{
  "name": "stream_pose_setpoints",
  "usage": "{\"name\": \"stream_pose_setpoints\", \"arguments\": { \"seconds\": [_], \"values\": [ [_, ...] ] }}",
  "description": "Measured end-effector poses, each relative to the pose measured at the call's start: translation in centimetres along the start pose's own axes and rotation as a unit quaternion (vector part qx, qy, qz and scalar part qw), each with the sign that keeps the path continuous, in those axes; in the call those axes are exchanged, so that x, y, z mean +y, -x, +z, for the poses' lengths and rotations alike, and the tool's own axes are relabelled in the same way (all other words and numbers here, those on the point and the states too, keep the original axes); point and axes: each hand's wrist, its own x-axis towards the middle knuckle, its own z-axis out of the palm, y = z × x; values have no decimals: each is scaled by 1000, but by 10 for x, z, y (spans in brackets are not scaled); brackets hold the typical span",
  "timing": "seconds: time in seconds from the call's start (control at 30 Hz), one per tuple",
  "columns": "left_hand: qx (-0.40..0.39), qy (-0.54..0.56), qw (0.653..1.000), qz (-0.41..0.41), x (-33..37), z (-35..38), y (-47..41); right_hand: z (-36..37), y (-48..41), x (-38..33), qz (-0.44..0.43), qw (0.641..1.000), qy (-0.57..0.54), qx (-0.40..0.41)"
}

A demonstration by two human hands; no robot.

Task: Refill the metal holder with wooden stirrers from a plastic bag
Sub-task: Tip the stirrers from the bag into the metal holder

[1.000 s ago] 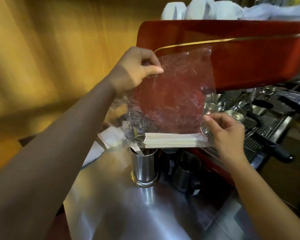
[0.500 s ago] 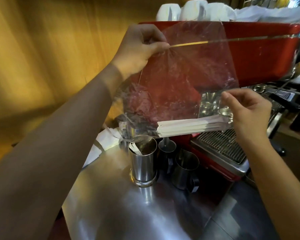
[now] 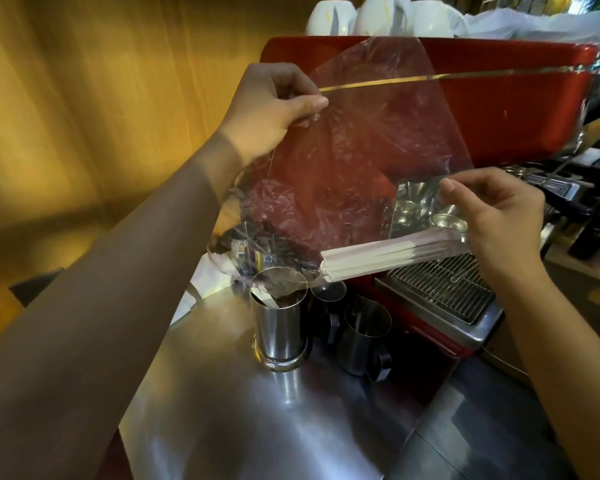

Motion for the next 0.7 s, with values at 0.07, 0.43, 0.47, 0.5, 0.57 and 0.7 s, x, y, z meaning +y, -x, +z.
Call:
{"name": "stream_pose_setpoints", "arguments": {
  "seconds": [0.07, 0.43, 0.47, 0.5, 0.57, 0.7],
  "values": [
    [3, -2, 1000, -20, -4, -1, 5, 2, -1, 1, -2, 1000, 17, -15],
    [12, -26, 998, -48, -28, -19, 26, 20, -8, 4, 12, 997, 37, -64],
    [14, -30, 998, -49, -30, -21, 27, 22, -9, 4, 14, 997, 38, -68],
    [16, -28, 998, -53, -32, -24, 29, 24, -10, 4, 16, 997, 38, -71],
    [17, -18, 998, -61, -36, -28, 33, 28, -12, 3, 14, 996, 41, -79],
    [22, 5, 996, -90, -46, -32, 42, 41, -17, 1, 19, 994, 47, -99]
  ]
}}
